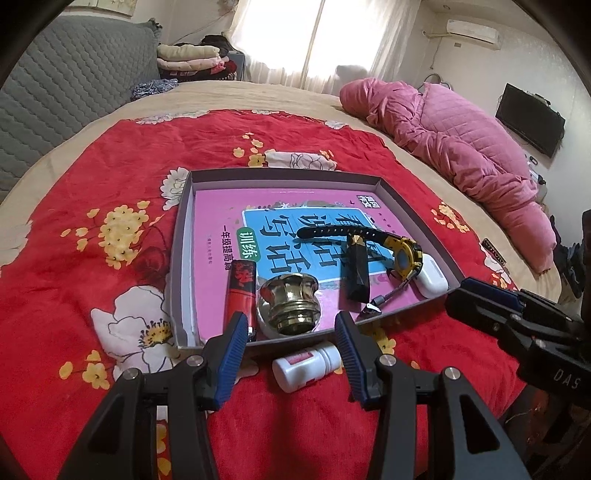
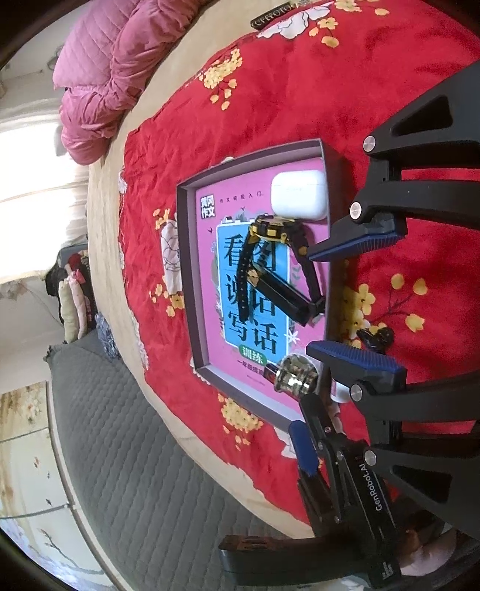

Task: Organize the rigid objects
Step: 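Move the left tool to the white pill bottle while the right tool reaches the black clip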

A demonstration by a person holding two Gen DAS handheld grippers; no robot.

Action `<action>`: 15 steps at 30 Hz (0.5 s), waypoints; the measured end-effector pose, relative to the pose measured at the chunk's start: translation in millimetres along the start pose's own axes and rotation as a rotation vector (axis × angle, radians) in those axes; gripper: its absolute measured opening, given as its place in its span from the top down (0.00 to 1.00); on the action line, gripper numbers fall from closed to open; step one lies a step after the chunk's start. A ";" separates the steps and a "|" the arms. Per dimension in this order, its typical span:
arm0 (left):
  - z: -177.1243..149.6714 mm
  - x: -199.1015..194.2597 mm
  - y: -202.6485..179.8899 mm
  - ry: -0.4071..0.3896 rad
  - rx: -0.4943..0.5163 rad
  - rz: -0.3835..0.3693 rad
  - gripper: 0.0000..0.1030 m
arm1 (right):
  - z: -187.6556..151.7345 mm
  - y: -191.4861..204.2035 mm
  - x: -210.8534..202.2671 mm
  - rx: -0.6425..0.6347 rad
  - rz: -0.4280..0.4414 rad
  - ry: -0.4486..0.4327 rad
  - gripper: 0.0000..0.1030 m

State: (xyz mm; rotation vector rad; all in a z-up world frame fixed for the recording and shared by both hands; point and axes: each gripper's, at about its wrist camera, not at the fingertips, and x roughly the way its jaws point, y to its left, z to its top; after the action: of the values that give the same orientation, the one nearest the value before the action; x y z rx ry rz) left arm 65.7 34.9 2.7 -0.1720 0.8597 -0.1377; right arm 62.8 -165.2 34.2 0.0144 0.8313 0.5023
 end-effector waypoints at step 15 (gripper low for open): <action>-12.4 -10.9 4.1 0.030 0.008 0.031 0.53 | -14.7 12.9 -1.7 -0.053 0.013 0.023 0.45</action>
State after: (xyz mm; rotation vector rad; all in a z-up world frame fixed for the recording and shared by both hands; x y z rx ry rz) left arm 49.4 39.8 2.0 -0.1488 0.8907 -0.1147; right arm 45.9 -157.3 28.0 -0.0343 0.8401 0.5378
